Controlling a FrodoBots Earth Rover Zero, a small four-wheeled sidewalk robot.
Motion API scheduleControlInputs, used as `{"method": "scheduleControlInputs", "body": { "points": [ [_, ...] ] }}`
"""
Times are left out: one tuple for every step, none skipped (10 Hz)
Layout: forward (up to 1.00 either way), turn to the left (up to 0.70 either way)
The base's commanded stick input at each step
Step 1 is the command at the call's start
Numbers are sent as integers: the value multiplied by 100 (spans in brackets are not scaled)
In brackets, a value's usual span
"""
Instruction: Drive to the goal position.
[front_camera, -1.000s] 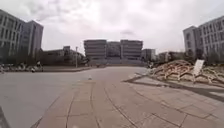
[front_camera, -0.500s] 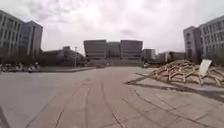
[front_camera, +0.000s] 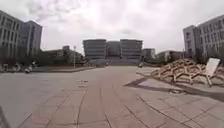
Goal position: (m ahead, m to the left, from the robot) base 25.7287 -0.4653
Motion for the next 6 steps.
{"method": "scheduleControlInputs", "body": {
  "points": [
    [70, 0],
    [70, 0],
    [70, 0],
    [70, 0],
    [70, 0],
    [70, 0]
  ]
}}
